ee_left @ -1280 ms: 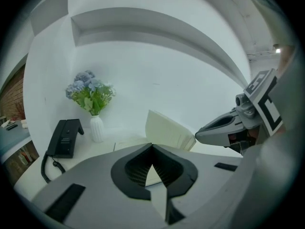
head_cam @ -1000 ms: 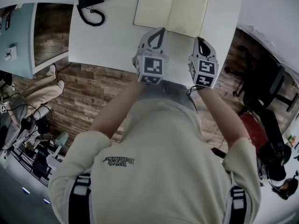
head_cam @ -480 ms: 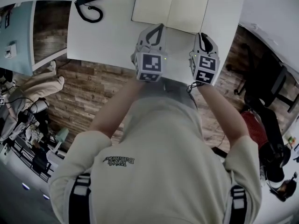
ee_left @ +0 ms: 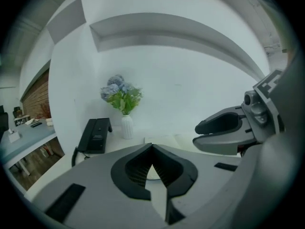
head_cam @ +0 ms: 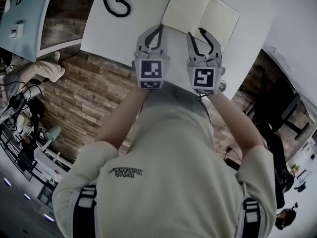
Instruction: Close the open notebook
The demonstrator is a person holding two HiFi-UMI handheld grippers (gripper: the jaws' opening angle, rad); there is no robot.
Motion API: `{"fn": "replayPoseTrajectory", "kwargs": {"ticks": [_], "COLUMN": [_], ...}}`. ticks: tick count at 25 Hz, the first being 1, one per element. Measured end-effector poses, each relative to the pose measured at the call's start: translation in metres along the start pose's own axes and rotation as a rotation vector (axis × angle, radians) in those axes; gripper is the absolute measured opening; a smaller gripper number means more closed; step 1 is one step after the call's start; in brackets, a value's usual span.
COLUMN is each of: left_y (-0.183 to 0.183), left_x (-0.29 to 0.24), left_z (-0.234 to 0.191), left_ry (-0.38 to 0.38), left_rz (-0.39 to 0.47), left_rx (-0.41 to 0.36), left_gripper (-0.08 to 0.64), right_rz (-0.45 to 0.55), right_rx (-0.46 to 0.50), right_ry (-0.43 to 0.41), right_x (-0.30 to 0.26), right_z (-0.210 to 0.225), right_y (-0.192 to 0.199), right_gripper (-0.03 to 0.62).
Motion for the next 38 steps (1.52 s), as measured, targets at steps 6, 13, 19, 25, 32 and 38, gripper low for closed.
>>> {"fn": "replayPoseTrajectory", "kwargs": {"ticks": [6, 13, 19, 25, 32, 38], "left_y": [0.029, 0.06, 0.07, 0.068, 0.052, 0.027], "left_x": [0.014, 0.008, 0.01, 0.012, 0.009, 0.0], "left_z": [-0.039, -0.055, -0.065, -0.069, -0.055, -0.022], "left_ry": [-0.089, -0.08, -0.068, -0.063, -0.017, 0.052], "left_rz": [-0.042, -0.075, -0.08, -0.076, -0.053, -0.013], "left_rx": [0.034, 0.066, 0.078, 0.074, 0.037, -0.001], "left_gripper": [0.014, 0.013, 0.013, 0.014, 0.014, 0.013], "right_rz": [-0.063, -0.136, -0.202, -0.126, -0.021, 0.01], "right_rx": [0.138, 0.232, 0.264, 0.279, 0.202, 0.028], "right_ry": [-0.121, -0.165, -0.133, -0.065, 0.018, 0.139], "right_x": [-0.051, -0.086, -0.099, -0.09, -0.052, -0.008], "right_z": [-0.07, -0.109, -0.114, -0.104, -0.074, -0.021], "right_y": [0.007, 0.028, 0.044, 0.024, -0.008, -0.015], "right_gripper": [0.19, 0.19, 0.186, 0.043, 0.006, 0.006]}}
Point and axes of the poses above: the fingertips, and each gripper's own axes: x backward along the fingers, z to its right, y out of its underside, the point moved 2 cm from there along x, backward along the fingers, and after that the axes turned 12 degrees about y, right-handed, at the moved point
